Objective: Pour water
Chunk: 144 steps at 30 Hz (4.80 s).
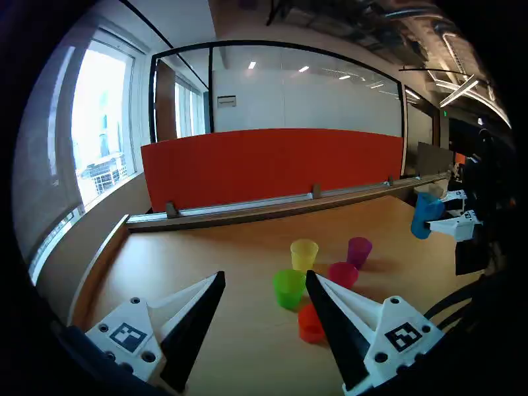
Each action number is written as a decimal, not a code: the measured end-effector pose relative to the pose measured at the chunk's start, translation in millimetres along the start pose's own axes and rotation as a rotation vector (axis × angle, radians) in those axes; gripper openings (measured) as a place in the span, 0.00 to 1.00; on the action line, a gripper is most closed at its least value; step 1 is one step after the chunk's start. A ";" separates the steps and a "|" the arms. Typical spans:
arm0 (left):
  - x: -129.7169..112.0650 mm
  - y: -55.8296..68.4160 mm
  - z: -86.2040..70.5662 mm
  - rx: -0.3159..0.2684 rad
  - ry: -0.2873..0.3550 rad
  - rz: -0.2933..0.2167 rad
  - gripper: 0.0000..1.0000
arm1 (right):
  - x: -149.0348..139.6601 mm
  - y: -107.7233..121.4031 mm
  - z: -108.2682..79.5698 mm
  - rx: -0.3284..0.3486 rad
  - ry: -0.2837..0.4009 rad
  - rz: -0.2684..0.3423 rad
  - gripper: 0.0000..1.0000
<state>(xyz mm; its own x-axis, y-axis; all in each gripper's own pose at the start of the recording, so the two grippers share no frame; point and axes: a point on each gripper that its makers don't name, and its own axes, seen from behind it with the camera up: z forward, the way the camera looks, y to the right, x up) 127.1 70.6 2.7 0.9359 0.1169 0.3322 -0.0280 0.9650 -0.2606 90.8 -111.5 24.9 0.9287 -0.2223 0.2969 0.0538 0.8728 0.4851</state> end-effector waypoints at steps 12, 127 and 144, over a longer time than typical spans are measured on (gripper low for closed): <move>-12.6 9.4 20.9 -0.041 -0.023 0.009 0.90 | 9.5 4.5 -8.8 -0.016 0.002 -0.013 0.85; -8.6 83.1 106.0 -0.295 -0.160 0.069 0.87 | 24.5 7.6 -30.6 -0.038 -0.020 -0.030 0.85; 26.3 124.7 -8.3 -0.341 -0.147 0.116 0.87 | 48.1 -24.2 -62.4 0.087 -0.024 -0.109 0.85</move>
<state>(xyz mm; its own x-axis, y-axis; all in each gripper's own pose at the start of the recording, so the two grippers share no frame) 151.1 192.1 -28.6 0.8723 0.2771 0.4028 0.0106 0.8130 -0.5822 157.1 -116.2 -23.9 0.9099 -0.3248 0.2581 0.1205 0.8021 0.5849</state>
